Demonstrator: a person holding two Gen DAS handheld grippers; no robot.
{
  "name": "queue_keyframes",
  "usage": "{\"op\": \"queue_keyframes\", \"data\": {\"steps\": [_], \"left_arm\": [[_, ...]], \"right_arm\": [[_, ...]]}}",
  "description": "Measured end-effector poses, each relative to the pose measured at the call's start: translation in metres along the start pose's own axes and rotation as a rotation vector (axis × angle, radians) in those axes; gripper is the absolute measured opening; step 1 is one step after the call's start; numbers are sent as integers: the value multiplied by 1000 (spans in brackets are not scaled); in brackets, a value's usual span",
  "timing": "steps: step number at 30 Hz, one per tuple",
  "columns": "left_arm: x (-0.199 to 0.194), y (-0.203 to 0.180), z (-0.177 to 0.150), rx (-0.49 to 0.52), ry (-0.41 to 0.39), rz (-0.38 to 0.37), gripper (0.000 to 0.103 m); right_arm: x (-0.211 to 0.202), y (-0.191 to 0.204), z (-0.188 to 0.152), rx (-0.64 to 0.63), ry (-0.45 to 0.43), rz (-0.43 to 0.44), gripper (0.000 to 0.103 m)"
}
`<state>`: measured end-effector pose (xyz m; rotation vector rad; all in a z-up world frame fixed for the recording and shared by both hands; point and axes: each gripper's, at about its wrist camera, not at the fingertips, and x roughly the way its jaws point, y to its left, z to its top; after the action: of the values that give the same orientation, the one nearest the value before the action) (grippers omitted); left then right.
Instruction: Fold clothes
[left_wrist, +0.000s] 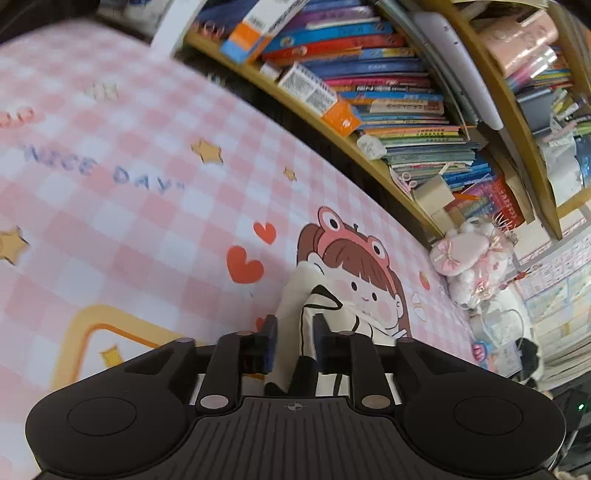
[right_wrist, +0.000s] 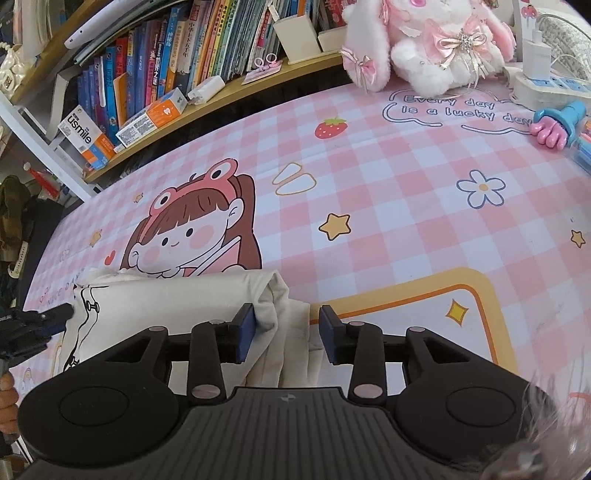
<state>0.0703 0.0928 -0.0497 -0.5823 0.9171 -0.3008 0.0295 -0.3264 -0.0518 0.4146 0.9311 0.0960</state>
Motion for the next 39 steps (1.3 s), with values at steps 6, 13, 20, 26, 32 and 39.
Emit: {"op": "queue_keyframes", "data": {"steps": [6, 13, 20, 26, 32, 39], "left_arm": [[-18, -12, -18, 60, -17, 59, 52], [-27, -29, -48, 129, -4, 135, 67], [-38, -34, -77, 127, 9, 156, 71], [-49, -32, -99, 105, 14, 165, 74], [-59, -27, -106, 69, -3, 176, 74], [-52, -21, -99, 26, 14, 153, 74]], "right_arm": [[-20, 2, -2, 34, -43, 15, 56], [-48, 4, -18, 16, -66, 17, 76], [-63, -5, -49, 29, -33, 20, 79], [-67, -12, -71, 43, 4, 25, 79], [-68, -14, -78, 40, 23, 36, 80], [-64, -18, -74, 73, 33, 63, 81]]}}
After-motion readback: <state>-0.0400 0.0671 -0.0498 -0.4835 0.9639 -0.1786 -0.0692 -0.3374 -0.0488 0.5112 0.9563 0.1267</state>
